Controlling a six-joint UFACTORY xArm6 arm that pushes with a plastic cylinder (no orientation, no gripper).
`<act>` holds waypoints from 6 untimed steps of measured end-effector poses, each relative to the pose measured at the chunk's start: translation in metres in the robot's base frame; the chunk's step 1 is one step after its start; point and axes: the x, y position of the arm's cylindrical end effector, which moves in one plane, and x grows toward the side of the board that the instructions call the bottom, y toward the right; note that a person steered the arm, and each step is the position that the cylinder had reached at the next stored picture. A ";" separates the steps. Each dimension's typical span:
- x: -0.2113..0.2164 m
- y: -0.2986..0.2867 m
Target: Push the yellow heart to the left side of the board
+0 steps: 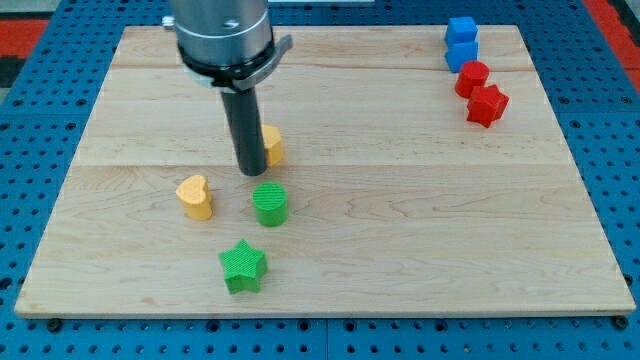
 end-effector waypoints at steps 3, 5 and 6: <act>0.054 -0.019; 0.070 -0.067; 0.038 -0.070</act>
